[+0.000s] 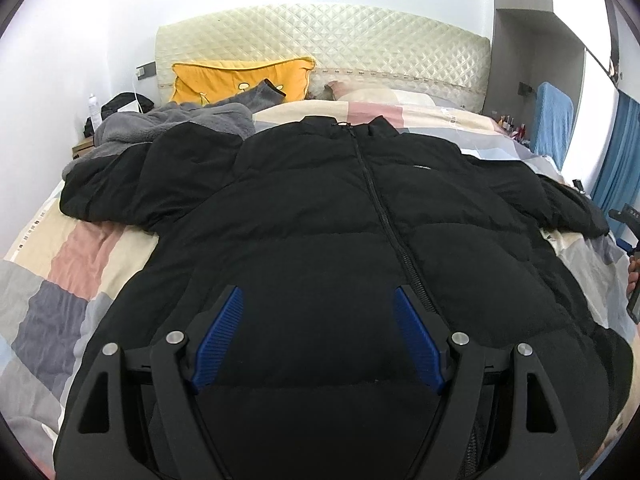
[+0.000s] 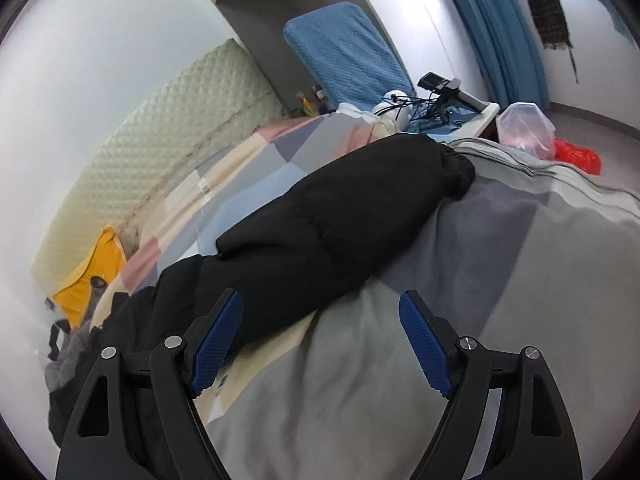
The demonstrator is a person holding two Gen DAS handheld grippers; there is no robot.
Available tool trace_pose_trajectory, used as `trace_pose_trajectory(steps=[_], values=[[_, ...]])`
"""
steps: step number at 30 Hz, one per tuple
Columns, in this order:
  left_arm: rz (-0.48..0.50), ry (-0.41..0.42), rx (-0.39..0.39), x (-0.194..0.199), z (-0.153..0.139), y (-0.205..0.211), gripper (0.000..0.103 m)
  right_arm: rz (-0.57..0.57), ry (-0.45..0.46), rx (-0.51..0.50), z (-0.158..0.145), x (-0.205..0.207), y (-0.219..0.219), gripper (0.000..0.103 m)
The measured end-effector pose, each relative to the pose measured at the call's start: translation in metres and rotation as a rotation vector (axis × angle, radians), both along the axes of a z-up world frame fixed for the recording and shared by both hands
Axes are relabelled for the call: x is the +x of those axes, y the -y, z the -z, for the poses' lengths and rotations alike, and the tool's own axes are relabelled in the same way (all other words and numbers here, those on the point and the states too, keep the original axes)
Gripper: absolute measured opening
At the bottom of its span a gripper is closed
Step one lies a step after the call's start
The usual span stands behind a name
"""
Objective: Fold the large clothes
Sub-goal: 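Grasp the sleeve cuff with the right gripper and lift it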
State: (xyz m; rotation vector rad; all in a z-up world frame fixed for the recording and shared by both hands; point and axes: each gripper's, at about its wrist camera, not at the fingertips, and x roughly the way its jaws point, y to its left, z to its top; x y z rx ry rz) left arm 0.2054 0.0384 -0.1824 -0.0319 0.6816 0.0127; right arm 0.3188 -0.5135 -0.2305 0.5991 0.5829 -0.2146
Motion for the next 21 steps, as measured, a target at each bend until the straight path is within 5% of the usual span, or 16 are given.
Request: trace_pose_trajectory(steps=[3, 7, 11, 15, 21], values=[[-0.008, -0.004, 0.006, 0.003, 0.001, 0.000, 0.077, -0.002, -0.003, -0.026, -0.006, 0.011, 0.023, 0.080], [-0.024, -0.013, -0.002, 0.005, 0.005, -0.001, 0.078, 0.014, -0.013, 0.090, 0.009, 0.022, 0.062, 0.084], [0.018, -0.105, 0.036, 0.010, 0.023, 0.010, 0.078, 0.036, -0.082, 0.103, 0.027, 0.035, 0.082, 0.084], [0.022, -0.060, 0.089, 0.007, 0.020, 0.022, 0.078, 0.078, -0.069, 0.188, 0.050, 0.045, 0.100, 0.086], [-0.041, 0.037, 0.127, 0.014, 0.008, 0.010, 0.078, 0.065, -0.074, 0.022, 0.048, 0.076, 0.085, 0.088]])
